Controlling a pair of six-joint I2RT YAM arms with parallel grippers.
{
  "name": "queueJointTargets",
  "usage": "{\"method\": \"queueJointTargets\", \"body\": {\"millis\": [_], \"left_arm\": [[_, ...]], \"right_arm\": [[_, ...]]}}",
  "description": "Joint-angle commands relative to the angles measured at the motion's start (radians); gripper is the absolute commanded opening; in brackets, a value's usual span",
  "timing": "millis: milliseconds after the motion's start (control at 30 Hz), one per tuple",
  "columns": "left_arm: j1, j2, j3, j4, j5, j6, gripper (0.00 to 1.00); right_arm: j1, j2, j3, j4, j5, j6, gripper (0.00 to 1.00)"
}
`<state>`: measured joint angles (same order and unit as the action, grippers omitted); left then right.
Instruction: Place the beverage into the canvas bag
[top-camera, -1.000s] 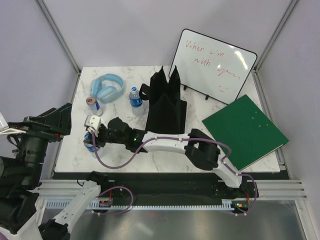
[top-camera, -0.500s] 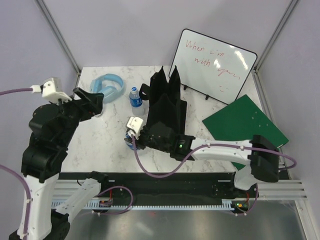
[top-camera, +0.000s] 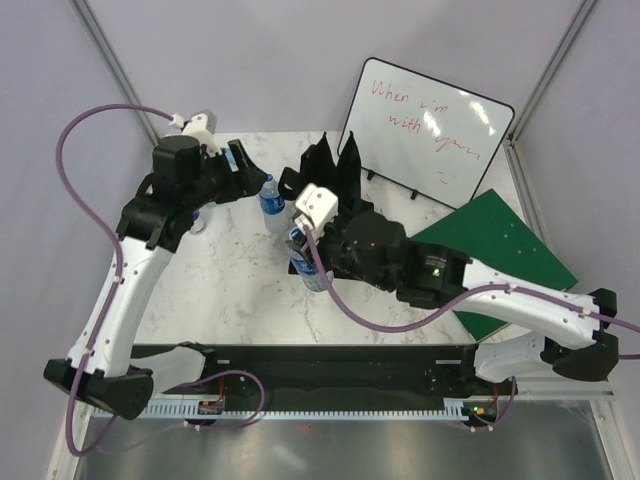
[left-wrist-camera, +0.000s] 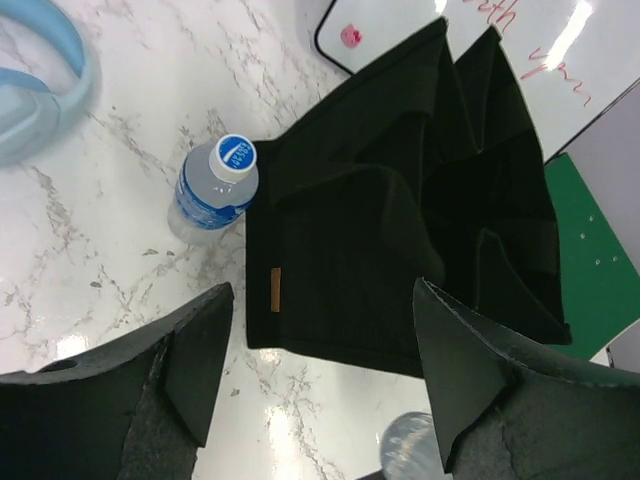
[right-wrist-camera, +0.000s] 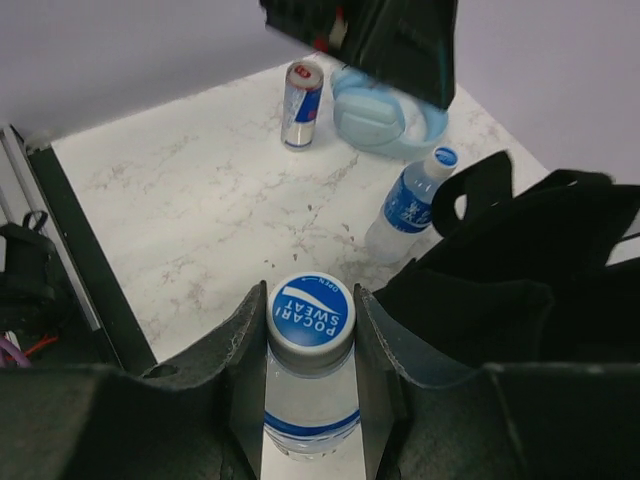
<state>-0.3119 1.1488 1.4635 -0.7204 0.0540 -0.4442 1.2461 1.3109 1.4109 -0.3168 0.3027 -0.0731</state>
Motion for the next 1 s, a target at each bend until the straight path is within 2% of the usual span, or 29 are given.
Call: {"method": "queueJointTargets", "body": {"millis": [0,167,367,533,733,800,900,933,967], "left_arm": [[-0.003,0.055,0.040,0.094,0.086,0.064,0.81],[-0.016,0.149,0.057,0.139,0.184,0.068,0.81],[-0.047,0.245,0.073,0.170,0.199,0.071,0.81],[-0.064,0.302,0.075,0.200,0.213,0.071,0.79],[-0.085,0.356,0.084,0.213,0.221,0.087,0.75],[-0.088,0.364,0.086,0.214,0.222,0.091,0.72],[-0.090,0.367,0.083,0.216,0.224,0.096,0.55],[-0.090,0.367,0.083,0.214,0.219,0.096,0.41],[-0.090,0.365,0.081,0.216,0.218,0.094,0.33]], "right_arm": [[0.001,-0.010,0.279,-0.122,0.113,0.001,0.00],[-0.002,0.045,0.483,-0.208,0.213,-0.056,0.00],[-0.036,0.154,0.702,-0.255,0.276,-0.126,0.00],[-0.103,0.224,0.815,-0.258,0.259,-0.168,0.00],[-0.237,0.307,0.905,-0.254,0.168,-0.165,0.00],[-0.264,0.327,0.915,-0.228,0.156,-0.177,0.00],[-0.296,0.352,0.924,-0.194,0.135,-0.191,0.00],[-0.304,0.361,0.928,-0.185,0.124,-0.189,0.00],[-0.318,0.370,0.924,-0.176,0.116,-0.186,0.00]]}}
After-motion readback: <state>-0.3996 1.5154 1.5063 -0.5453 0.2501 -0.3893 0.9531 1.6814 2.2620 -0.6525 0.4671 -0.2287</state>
